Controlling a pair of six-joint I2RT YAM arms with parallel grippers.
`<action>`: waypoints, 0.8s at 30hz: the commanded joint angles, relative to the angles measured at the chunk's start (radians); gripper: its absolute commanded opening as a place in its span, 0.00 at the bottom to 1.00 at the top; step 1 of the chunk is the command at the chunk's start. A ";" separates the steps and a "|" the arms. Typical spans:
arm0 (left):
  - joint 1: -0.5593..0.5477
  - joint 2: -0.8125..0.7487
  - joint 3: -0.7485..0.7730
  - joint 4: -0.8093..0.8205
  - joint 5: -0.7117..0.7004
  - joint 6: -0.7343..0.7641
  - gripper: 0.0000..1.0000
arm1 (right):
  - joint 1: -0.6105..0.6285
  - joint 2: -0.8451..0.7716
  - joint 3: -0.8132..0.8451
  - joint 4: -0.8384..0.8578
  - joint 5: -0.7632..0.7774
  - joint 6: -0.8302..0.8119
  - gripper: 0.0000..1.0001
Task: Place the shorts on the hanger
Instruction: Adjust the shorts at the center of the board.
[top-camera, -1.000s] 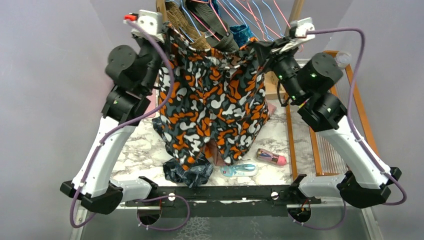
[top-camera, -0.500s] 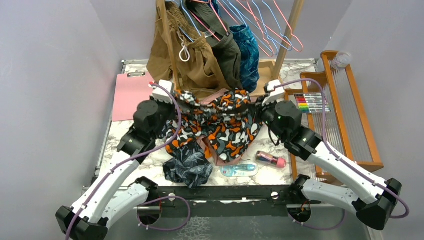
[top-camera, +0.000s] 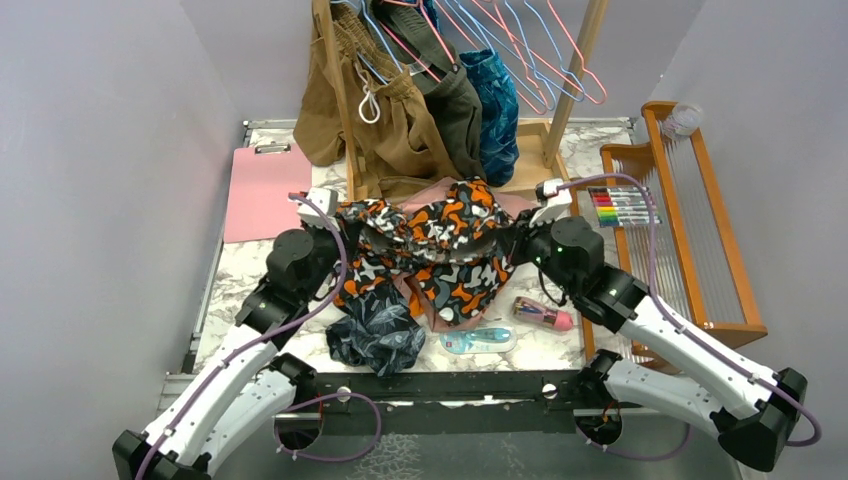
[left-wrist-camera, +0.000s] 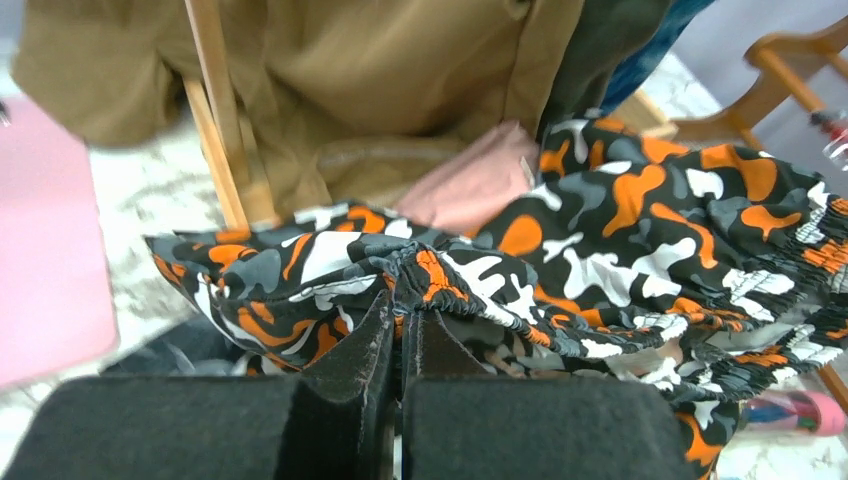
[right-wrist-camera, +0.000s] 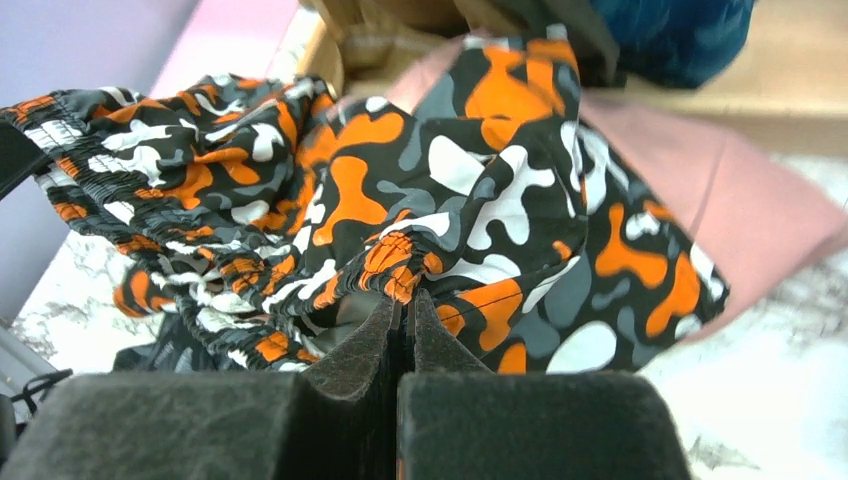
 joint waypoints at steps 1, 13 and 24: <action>0.004 0.051 -0.073 -0.059 -0.011 -0.159 0.00 | -0.002 0.037 -0.065 -0.087 -0.010 0.145 0.01; 0.004 0.287 0.365 -0.348 0.152 -0.206 0.00 | -0.022 0.236 0.414 -0.435 -0.016 0.248 0.01; 0.007 0.282 0.321 -0.457 0.268 -0.347 0.00 | -0.109 0.248 0.340 -0.571 -0.119 0.322 0.01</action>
